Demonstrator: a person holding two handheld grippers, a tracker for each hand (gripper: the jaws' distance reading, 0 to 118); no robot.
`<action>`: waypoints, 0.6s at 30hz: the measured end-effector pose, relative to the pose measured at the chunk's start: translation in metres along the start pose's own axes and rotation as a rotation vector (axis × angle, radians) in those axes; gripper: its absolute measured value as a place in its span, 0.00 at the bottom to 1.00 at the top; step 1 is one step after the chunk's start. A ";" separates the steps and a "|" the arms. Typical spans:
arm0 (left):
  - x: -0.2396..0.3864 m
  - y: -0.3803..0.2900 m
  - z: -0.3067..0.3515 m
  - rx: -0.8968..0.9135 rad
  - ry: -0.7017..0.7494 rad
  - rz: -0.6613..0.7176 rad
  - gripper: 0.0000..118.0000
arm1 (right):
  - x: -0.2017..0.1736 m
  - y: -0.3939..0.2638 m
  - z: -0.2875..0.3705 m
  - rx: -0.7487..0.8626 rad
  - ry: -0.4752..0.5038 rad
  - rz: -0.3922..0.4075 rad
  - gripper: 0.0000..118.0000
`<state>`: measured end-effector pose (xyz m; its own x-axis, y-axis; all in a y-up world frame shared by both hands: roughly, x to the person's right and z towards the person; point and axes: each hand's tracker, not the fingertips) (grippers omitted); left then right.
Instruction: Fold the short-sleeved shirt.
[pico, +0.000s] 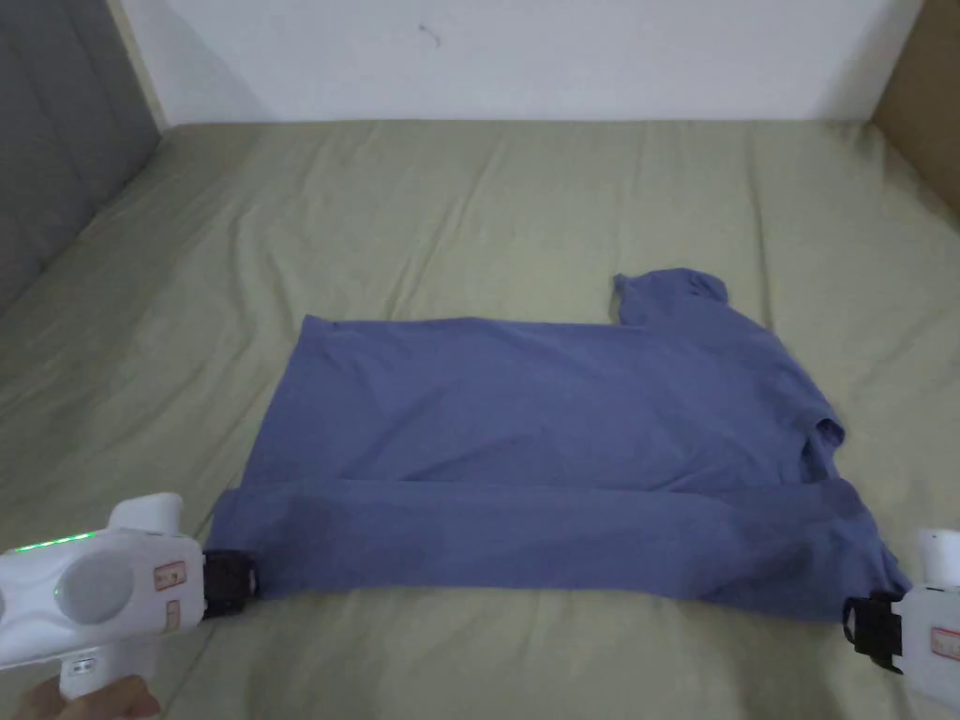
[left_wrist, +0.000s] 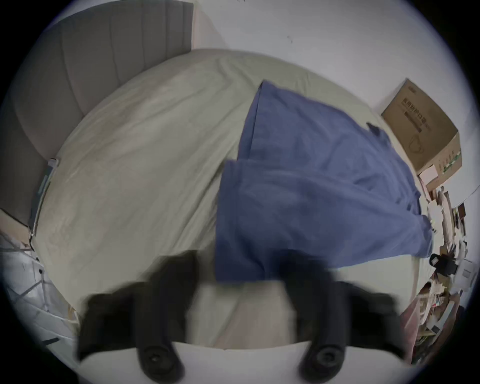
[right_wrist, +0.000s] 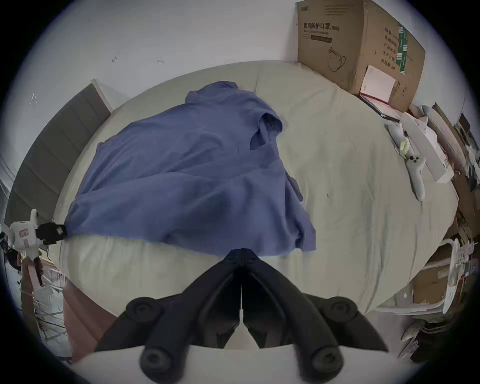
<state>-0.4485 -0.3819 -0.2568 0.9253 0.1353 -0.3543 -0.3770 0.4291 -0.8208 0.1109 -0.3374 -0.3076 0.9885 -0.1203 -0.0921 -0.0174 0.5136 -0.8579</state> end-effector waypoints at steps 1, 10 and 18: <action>0.004 -0.002 -0.004 -0.021 0.028 -0.005 0.24 | 0.001 0.000 0.000 -0.006 0.001 -0.006 0.00; 0.016 0.005 0.016 0.018 0.019 -0.076 0.08 | 0.023 0.035 -0.028 0.038 -0.040 -0.019 0.57; 0.017 0.004 0.022 0.003 0.022 -0.085 0.08 | 0.017 0.031 -0.071 -0.077 -0.077 0.054 0.07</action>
<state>-0.4330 -0.3587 -0.2561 0.9528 0.0788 -0.2931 -0.2970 0.4406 -0.8471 0.1168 -0.3836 -0.3717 0.9943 -0.0270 -0.1028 -0.0797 0.4508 -0.8891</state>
